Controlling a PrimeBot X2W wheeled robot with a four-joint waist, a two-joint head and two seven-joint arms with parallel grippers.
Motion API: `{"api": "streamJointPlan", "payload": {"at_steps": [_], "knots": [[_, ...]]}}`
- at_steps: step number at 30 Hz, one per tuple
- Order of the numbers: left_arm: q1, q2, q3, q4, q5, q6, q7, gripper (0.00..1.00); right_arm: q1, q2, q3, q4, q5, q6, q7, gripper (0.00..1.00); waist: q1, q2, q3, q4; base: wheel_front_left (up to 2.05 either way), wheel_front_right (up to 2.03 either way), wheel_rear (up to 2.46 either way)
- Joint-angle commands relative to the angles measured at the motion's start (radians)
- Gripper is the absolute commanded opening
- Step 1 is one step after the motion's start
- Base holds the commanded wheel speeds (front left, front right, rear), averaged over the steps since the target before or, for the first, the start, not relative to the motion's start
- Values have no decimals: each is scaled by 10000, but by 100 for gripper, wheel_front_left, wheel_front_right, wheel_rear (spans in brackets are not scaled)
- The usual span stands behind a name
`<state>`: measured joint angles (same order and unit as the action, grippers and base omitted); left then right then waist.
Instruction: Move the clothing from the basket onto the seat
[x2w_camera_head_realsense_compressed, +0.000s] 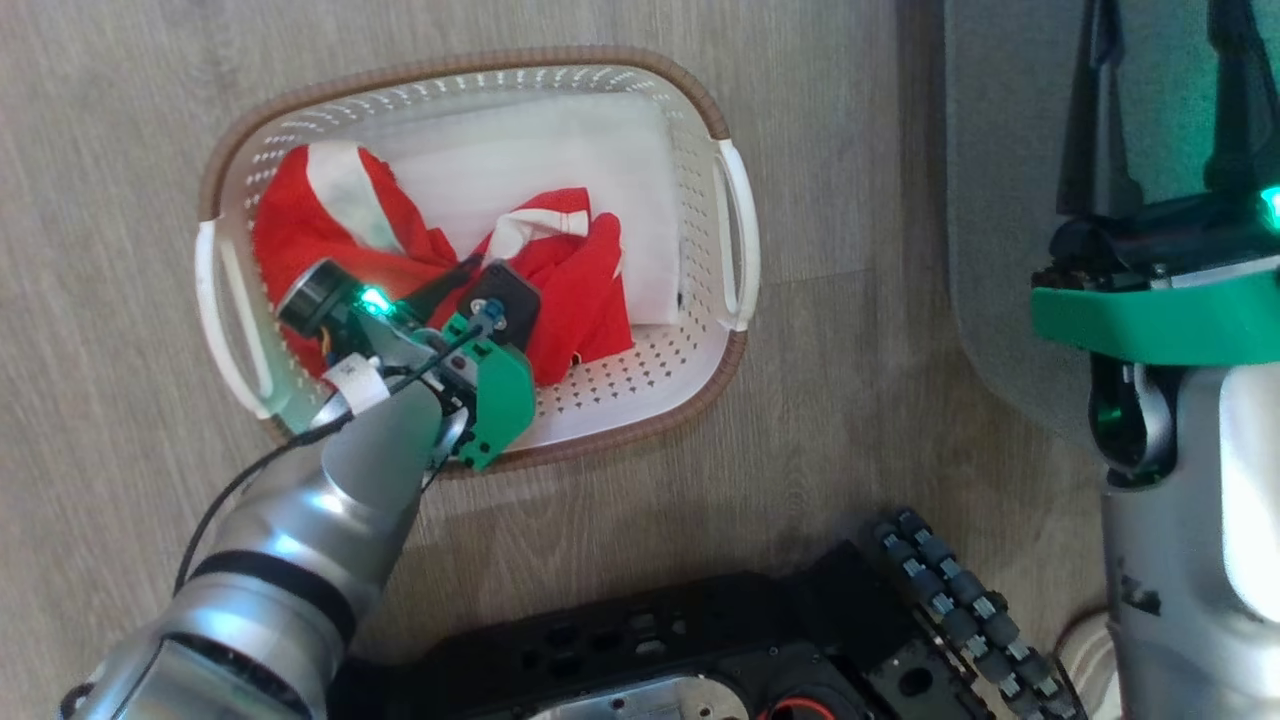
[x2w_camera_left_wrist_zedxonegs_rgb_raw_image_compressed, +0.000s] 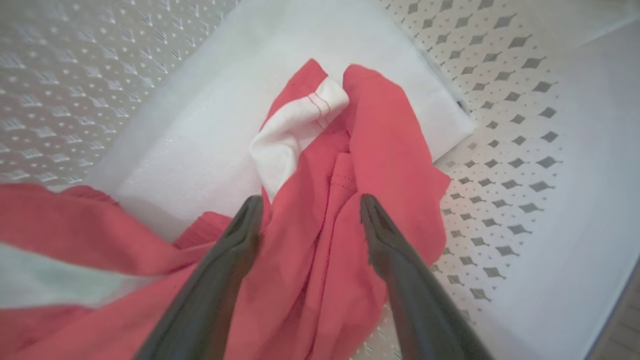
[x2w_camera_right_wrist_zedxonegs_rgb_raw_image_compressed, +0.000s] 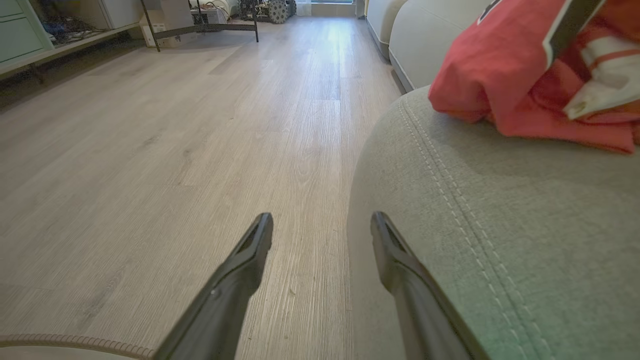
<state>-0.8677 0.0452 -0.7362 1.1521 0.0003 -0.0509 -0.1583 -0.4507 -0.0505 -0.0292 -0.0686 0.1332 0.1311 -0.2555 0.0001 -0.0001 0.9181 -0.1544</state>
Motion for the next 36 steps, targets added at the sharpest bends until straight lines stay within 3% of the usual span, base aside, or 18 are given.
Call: {"api": "streamJointPlan", "payload": {"at_steps": [1,8,9,10,11,12,24,29,36], "knots": [[71,52,22,148,-146,183,100,100,137,3,267,-433,76,-4,-63,100,-1,1,113,-97,0,0,0],[-174,51,-131,679,-291,466,364,100,73,3,554,-581,198,-4,-63,100,-1,1,180,-313,0,0,0],[-197,51,-191,724,-298,461,430,85,78,3,584,-600,213,-4,-63,100,-1,1,182,-347,0,0,0],[-212,51,-241,748,-324,450,479,41,84,3,601,-616,224,-4,-63,100,-1,1,180,-374,0,0,0],[-219,51,-281,756,-363,447,517,17,90,3,611,-622,232,-4,-63,100,-1,1,172,-395,0,0,0],[-221,51,-325,745,-407,435,538,0,95,3,621,-615,238,-4,-63,100,-1,1,156,-414,0,0,0],[104,51,-789,128,-1090,386,-332,0,233,3,695,220,147,-4,-63,100,-1,1,-1152,-189,0,0,0],[431,51,-615,-743,-1836,479,-945,0,409,3,774,910,84,-4,-63,100,-1,1,-2523,84,0,0,0],[966,51,-289,-2379,-2800,671,-1029,0,952,3,696,1896,-185,-4,-63,100,-1,1,-4460,572,0,0,0]]}}
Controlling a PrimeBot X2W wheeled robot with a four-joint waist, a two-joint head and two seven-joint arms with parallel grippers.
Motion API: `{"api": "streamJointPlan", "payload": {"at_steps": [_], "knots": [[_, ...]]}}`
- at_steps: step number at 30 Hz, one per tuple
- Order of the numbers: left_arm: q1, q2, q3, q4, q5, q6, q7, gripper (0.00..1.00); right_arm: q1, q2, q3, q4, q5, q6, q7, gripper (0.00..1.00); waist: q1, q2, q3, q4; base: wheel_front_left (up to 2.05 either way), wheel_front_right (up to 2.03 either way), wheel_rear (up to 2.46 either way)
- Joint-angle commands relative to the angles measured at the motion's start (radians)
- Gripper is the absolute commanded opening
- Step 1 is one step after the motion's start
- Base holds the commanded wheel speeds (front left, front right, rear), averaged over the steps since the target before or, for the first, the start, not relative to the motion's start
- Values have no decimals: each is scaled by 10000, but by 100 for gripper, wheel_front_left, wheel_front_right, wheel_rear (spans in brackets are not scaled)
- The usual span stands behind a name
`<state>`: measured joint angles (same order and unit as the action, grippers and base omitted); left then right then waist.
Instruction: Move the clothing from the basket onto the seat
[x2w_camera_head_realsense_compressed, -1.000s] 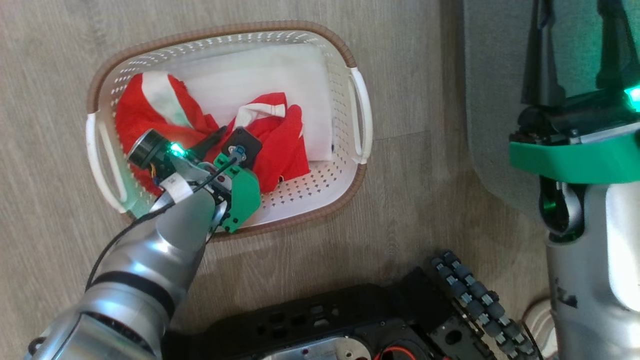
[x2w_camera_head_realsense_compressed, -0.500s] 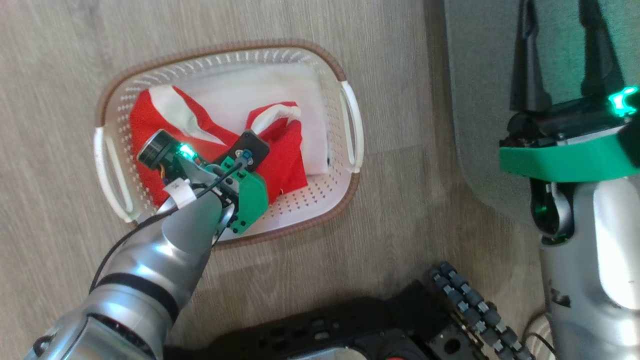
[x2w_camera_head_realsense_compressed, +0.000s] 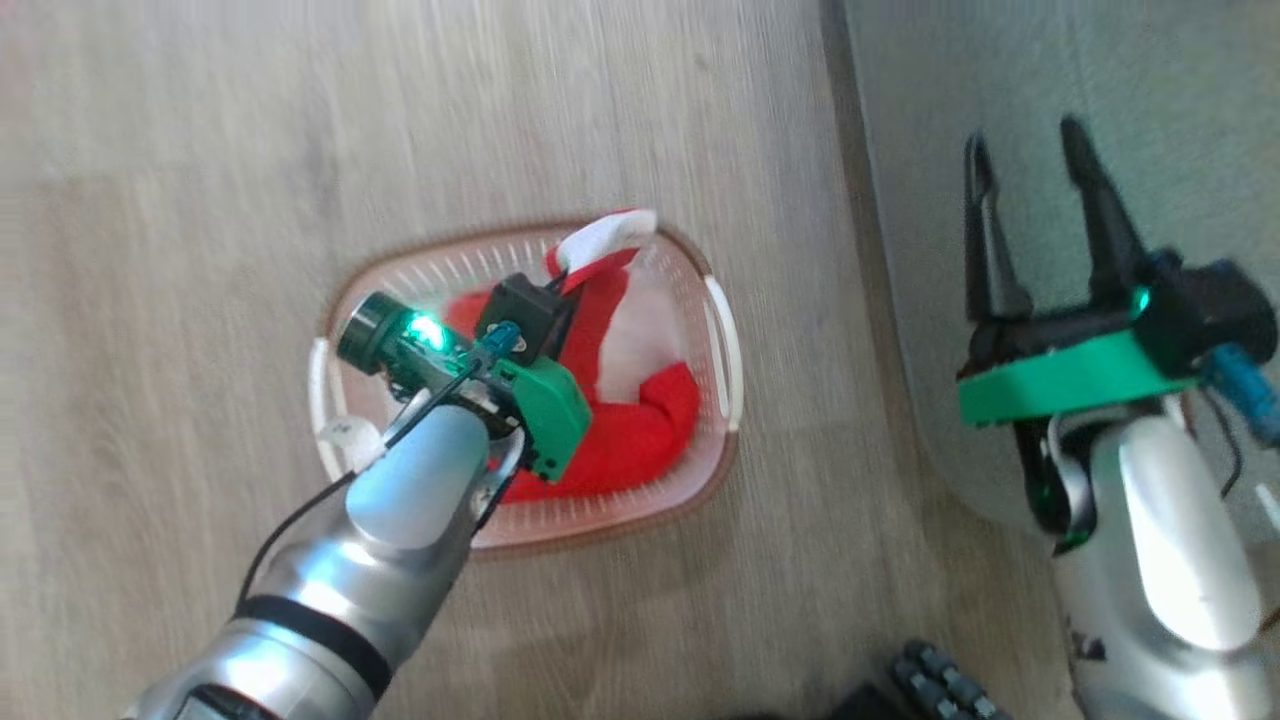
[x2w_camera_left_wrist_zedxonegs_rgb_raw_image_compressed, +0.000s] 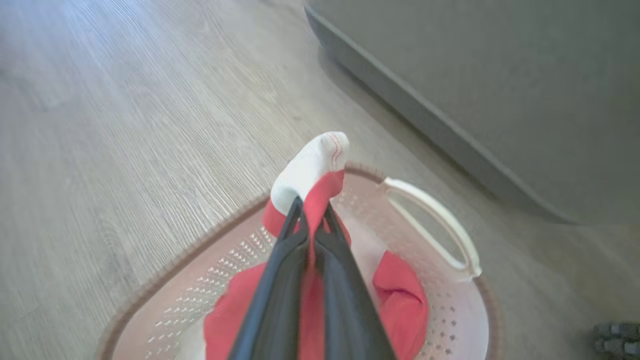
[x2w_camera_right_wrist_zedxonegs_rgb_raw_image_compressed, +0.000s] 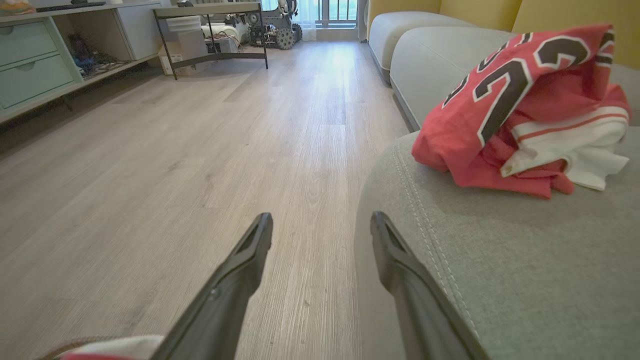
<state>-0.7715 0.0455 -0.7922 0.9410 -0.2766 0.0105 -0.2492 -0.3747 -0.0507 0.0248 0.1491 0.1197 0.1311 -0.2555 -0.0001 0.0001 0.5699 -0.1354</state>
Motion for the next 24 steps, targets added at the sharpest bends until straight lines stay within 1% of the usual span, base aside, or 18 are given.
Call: {"api": "streamJointPlan", "payload": {"at_steps": [1,7,12,14,20,24], "knots": [[63,47,332,-502,-114,78,-121,0,295,5,151,-146,-71,-4,-63,100,1,-1,-1303,449,0,0,0],[255,50,859,-1445,-480,89,-124,0,920,5,219,525,-91,-4,-63,100,1,-1,-2982,622,0,0,0],[277,97,1043,-1863,-584,10,-124,0,1470,5,245,1035,-118,-4,-63,100,1,-1,-4233,695,0,0,0],[257,99,1072,-1898,-618,-8,-124,0,1570,5,287,1138,-117,-4,-63,100,1,-1,-4430,690,0,0,0],[41,99,1289,-1991,-953,-93,-18,0,1991,5,617,1622,8,-4,-63,100,1,-1,-5559,583,0,0,0],[-277,93,1358,-2182,-1092,-106,120,0,2133,5,888,1737,99,-4,-63,100,1,-1,-5888,541,0,0,0]]}}
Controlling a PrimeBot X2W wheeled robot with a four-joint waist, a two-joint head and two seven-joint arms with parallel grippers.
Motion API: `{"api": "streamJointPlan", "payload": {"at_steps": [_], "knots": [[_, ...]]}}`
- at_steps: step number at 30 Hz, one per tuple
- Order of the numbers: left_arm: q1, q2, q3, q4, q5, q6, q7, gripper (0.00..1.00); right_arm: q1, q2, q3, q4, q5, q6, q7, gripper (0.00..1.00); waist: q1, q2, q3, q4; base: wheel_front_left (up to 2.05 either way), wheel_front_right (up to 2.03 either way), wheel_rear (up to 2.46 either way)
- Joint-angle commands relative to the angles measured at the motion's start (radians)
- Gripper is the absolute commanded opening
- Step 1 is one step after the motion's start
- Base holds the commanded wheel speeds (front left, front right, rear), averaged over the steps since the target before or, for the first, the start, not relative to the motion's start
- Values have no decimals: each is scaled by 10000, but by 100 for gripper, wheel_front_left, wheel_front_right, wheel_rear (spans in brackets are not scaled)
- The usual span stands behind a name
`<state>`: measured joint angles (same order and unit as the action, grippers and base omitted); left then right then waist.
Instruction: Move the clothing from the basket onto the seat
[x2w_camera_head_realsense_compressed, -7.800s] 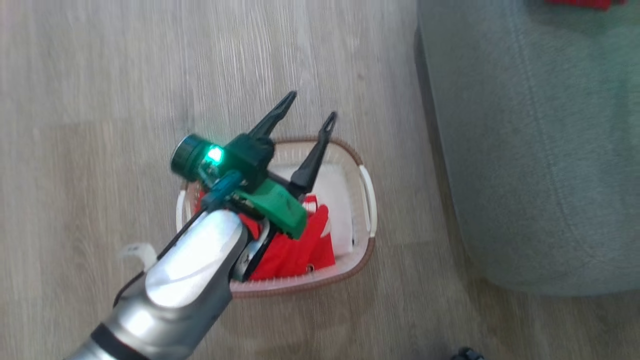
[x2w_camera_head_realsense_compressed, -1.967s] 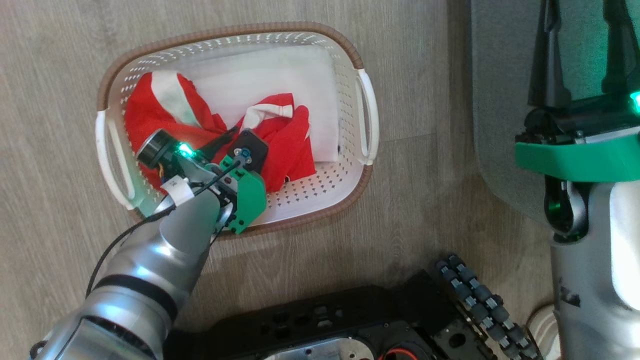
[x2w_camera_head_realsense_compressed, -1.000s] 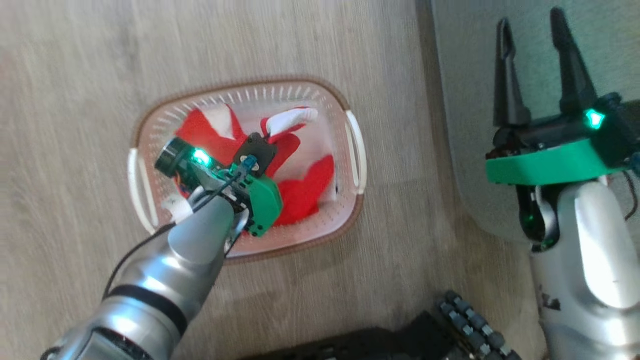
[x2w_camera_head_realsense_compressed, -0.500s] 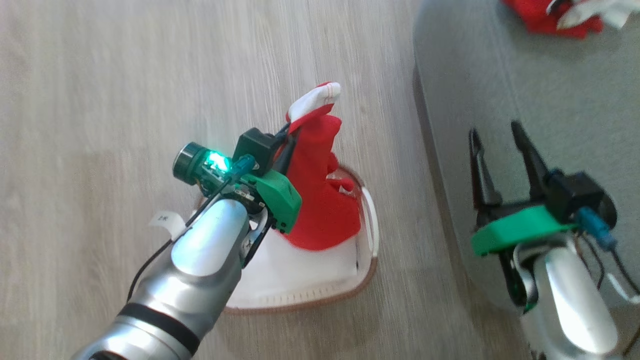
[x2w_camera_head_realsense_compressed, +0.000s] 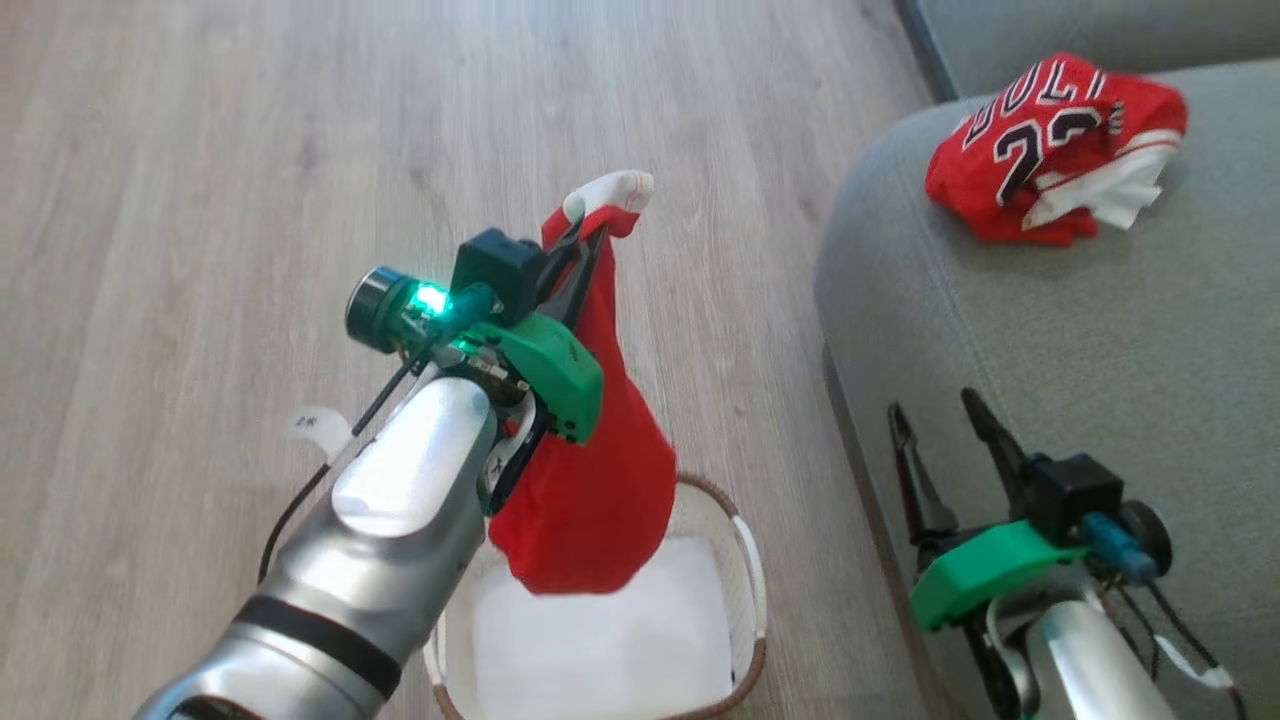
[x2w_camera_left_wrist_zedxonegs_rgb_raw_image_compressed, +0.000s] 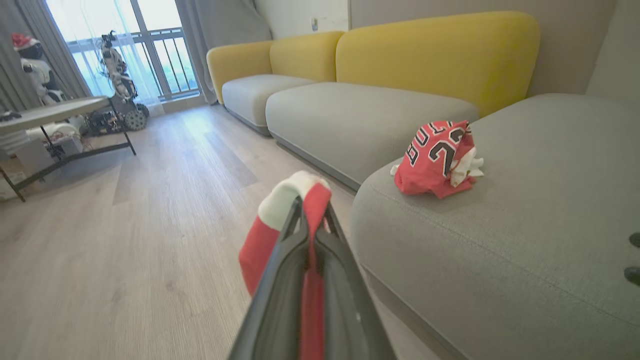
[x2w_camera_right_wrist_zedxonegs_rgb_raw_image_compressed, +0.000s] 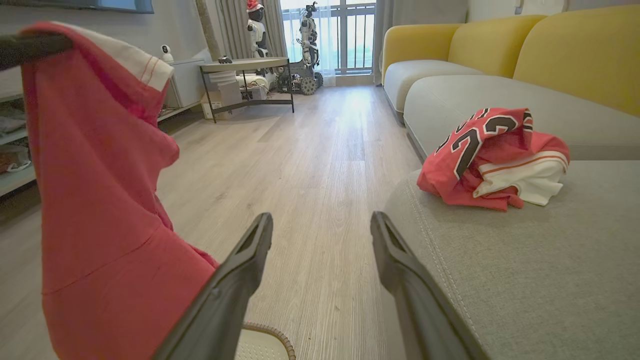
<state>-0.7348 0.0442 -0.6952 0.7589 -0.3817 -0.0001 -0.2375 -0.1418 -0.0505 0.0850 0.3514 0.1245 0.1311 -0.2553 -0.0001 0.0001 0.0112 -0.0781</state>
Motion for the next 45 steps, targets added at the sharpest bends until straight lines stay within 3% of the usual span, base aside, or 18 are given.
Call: {"api": "streamJointPlan", "payload": {"at_steps": [1,13,31,45], "knots": [[-722,104,378,-412,-57,-7,35,0,-193,3,373,-256,78,-4,-65,100,1,-1,-361,-40,0,0,0],[-1339,65,-224,-1330,-461,-33,392,0,-394,3,1606,-10,565,-4,-65,100,1,-1,-962,85,0,0,0],[-2118,61,-2074,-2511,-1708,619,767,0,-2507,3,4626,873,2100,-4,-65,100,1,-1,-974,442,0,0,0],[-2471,61,-2856,-2700,-2278,930,560,0,-2926,3,3968,2207,1751,-4,-65,100,1,-1,-1026,871,0,0,0]]}}
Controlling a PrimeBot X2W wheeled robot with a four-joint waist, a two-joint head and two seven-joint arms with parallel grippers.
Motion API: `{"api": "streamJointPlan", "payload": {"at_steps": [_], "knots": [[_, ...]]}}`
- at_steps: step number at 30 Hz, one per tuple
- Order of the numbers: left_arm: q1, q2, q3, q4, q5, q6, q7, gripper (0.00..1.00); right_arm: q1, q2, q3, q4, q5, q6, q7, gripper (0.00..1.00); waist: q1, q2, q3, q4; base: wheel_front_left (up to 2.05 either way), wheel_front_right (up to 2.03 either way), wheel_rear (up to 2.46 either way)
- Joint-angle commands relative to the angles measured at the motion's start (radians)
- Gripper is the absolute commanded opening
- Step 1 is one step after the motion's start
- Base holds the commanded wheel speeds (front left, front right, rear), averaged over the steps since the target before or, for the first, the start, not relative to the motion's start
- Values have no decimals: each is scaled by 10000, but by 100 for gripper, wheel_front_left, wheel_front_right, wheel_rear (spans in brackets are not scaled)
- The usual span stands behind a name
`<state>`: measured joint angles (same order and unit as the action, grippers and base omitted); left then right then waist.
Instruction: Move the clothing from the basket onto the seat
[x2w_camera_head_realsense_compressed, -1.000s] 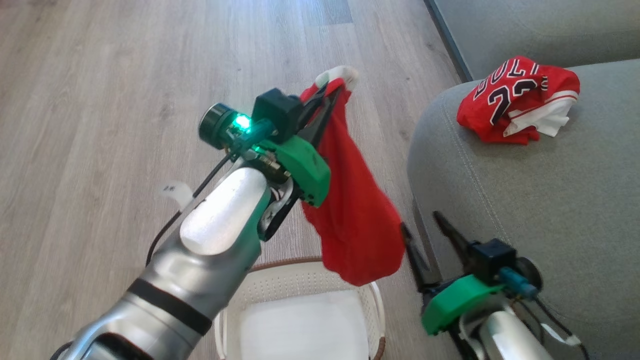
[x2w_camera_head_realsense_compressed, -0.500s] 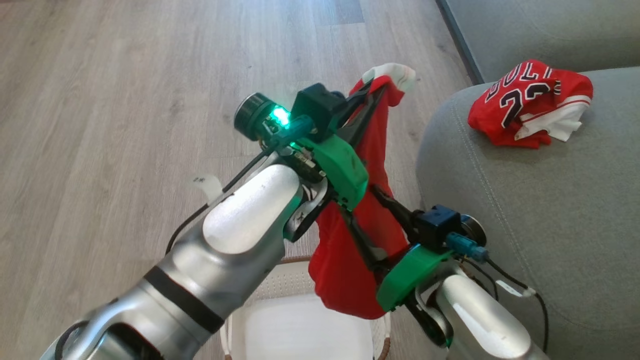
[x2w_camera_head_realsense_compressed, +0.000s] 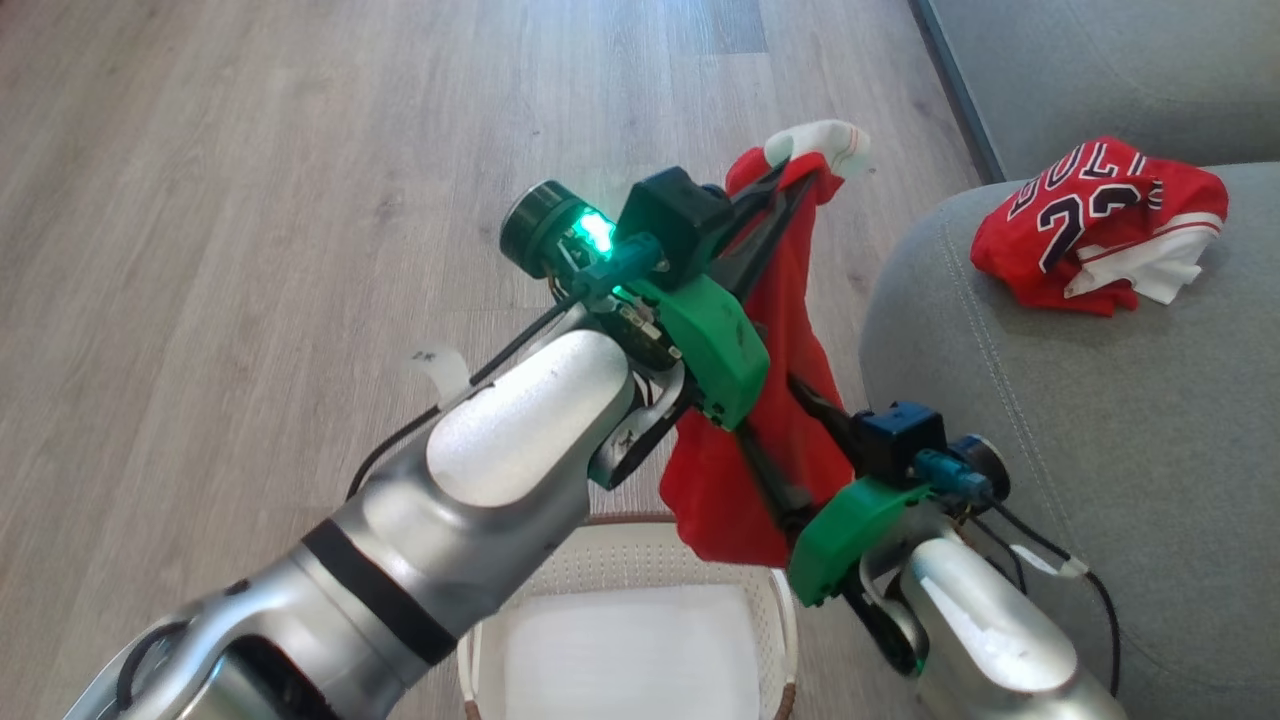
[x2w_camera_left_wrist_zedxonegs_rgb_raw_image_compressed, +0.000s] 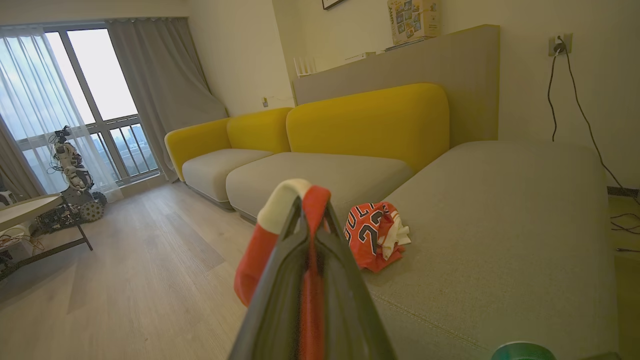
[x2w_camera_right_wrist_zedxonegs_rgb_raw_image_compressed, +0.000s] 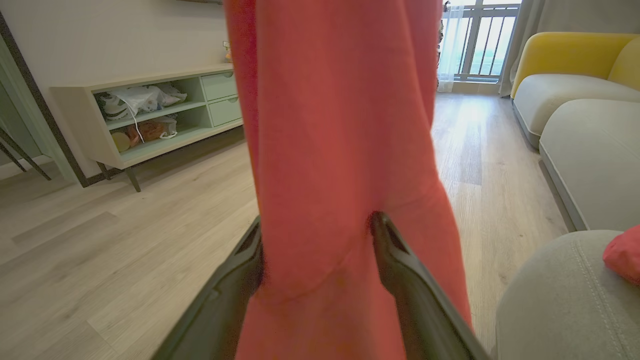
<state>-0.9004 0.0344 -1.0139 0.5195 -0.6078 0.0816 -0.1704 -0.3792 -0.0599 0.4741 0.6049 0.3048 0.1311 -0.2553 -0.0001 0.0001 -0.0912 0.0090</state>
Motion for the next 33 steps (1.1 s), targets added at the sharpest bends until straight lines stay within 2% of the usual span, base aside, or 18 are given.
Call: {"api": "streamJointPlan", "payload": {"at_steps": [1,2,3,6,11,12,13,15,16,24,33], "knots": [[-825,159,295,-311,-50,134,-130,0,-584,97,11,-251,-107,-4,-65,87,1,-1,-10,13,0,0,0],[-834,159,264,-310,-84,151,-148,0,-610,97,-39,-179,-160,-4,-65,63,1,-1,-16,25,0,0,0],[-839,159,242,-302,-116,168,-166,0,-629,97,-83,-113,-200,-4,-65,45,1,-1,-21,34,0,0,0],[-808,159,251,-190,-197,246,-227,0,-657,97,-174,2,-288,-4,-65,0,1,-1,-28,37,0,0,0],[-577,235,324,80,-327,297,-351,0,-654,97,-393,15,-379,-4,-65,0,1,-1,-23,-31,0,0,0],[-501,248,350,102,-375,270,-403,9,-657,97,-460,1,-399,-4,-65,0,1,-1,-17,-49,0,0,0],[-418,271,379,128,-414,251,-460,34,-668,97,-522,-9,-417,-4,-65,0,1,-1,-11,-75,0,0,0],[-232,338,428,215,-477,237,-553,67,-711,97,-638,-71,-481,-4,-65,0,1,-1,1,-146,0,0,0],[-137,373,442,258,-502,223,-591,98,-733,97,-704,-109,-526,-4,-65,0,1,-1,7,-187,0,0,0],[957,725,748,614,-810,173,-834,100,-867,97,-1650,-578,-1053,-4,-65,0,1,-1,124,-637,0,0,0],[1953,1008,1120,569,-597,271,-908,100,-781,97,-2660,-1101,-1787,-4,-65,0,1,-1,335,-1310,0,0,0]]}}
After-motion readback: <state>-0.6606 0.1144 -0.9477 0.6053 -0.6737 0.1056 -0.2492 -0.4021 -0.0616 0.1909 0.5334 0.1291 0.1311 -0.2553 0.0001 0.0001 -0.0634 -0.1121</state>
